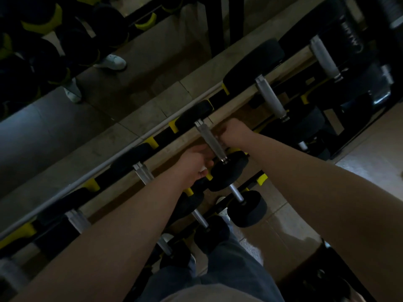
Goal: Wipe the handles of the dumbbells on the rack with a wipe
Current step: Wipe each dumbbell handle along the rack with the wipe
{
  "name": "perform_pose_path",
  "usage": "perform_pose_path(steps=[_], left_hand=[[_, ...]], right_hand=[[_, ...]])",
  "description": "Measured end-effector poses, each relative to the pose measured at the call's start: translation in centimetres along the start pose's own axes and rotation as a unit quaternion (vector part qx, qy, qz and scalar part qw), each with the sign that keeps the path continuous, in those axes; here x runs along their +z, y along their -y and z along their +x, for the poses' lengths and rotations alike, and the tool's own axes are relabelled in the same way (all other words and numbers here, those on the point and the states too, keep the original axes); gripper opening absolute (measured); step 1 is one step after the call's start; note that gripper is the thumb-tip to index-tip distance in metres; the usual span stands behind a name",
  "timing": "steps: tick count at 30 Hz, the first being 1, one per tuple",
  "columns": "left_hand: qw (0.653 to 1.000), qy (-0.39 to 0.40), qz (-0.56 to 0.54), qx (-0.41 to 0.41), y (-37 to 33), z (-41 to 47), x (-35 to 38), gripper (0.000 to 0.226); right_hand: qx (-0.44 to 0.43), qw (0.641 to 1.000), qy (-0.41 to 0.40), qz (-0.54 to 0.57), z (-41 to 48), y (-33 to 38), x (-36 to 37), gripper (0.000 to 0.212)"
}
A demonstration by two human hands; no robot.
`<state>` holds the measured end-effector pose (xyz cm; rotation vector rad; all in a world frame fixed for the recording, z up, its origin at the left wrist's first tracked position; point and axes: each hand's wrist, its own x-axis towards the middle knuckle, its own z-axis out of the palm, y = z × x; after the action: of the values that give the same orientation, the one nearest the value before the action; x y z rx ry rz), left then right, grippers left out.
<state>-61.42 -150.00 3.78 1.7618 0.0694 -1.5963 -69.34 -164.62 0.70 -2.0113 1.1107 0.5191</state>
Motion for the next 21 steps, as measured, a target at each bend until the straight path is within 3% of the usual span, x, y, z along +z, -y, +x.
perform_pose_path(steps=[3, 5, 8, 11, 13, 15, 18, 21], left_hand=[[1.000, 0.008, 0.000, 0.004, 0.1, -0.1, -0.1, 0.049], [1.000, 0.012, 0.005, 0.007, 0.0, -0.2, -0.3, 0.048], [1.000, -0.001, 0.016, 0.006, -0.3, -0.1, -0.5, 0.052], [1.000, -0.008, 0.028, 0.009, -0.1, -0.1, -0.5, 0.048], [0.999, -0.007, 0.032, 0.008, 0.2, 0.1, -0.5, 0.052], [0.999, -0.001, 0.035, 0.004, 0.4, 0.2, -0.6, 0.062], [1.000, 0.008, 0.023, 0.004, 0.3, 0.1, -0.7, 0.057], [1.000, 0.007, 0.018, 0.002, 0.0, 0.0, -0.6, 0.043]], right_hand=[[-0.004, 0.985, -0.058, 0.166, 1.4, 2.2, -0.5, 0.016], [-0.011, 0.983, -0.060, 0.172, 2.1, 2.4, -0.5, 0.018], [-0.026, 0.999, 0.026, 0.034, 1.7, 0.7, -0.1, 0.022], [-0.022, 0.985, 0.149, -0.089, 1.2, -1.3, 0.4, 0.023], [-0.018, 0.982, 0.183, -0.042, 1.5, -2.0, 0.3, 0.023], [0.016, 0.976, 0.173, 0.131, 2.3, -2.2, 0.4, 0.025], [0.037, 0.917, 0.119, 0.379, 3.3, -1.4, 0.1, 0.025], [-0.003, 0.948, 0.089, 0.306, 3.2, -0.2, 0.0, 0.026]])
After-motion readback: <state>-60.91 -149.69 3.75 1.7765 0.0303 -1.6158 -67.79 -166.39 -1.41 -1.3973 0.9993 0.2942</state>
